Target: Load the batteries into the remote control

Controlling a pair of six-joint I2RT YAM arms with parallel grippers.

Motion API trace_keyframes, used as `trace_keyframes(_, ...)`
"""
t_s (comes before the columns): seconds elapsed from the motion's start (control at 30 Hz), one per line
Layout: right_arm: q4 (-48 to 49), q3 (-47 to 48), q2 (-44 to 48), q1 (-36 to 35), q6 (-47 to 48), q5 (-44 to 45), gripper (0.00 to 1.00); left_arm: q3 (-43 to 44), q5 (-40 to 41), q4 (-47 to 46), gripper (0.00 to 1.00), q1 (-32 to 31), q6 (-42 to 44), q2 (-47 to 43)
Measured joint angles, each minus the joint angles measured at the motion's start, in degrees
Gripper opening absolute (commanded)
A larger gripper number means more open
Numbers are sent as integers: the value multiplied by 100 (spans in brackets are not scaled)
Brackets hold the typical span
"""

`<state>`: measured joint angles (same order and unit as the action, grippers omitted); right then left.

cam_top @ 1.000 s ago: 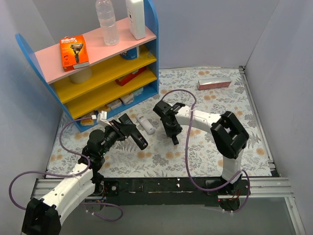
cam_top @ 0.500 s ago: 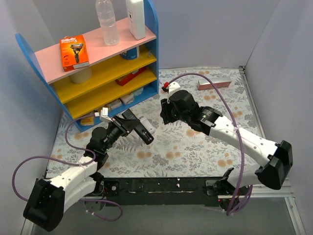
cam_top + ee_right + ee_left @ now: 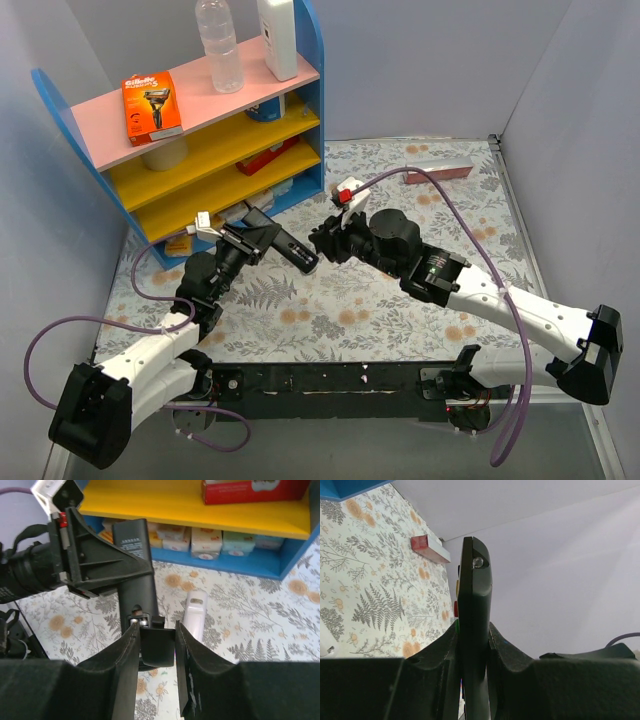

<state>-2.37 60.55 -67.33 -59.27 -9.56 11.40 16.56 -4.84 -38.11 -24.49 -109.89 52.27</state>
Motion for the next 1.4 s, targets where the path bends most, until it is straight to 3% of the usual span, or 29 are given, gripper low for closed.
trace_keyframes(0.4,776,-302,35,-420,382,-151,27,107,227,131,0,0,-417,-103)
trace_keyframes(1.4,1029,-520,129,-442,595,-37,26,107,87,164,0,0,-455,-184)
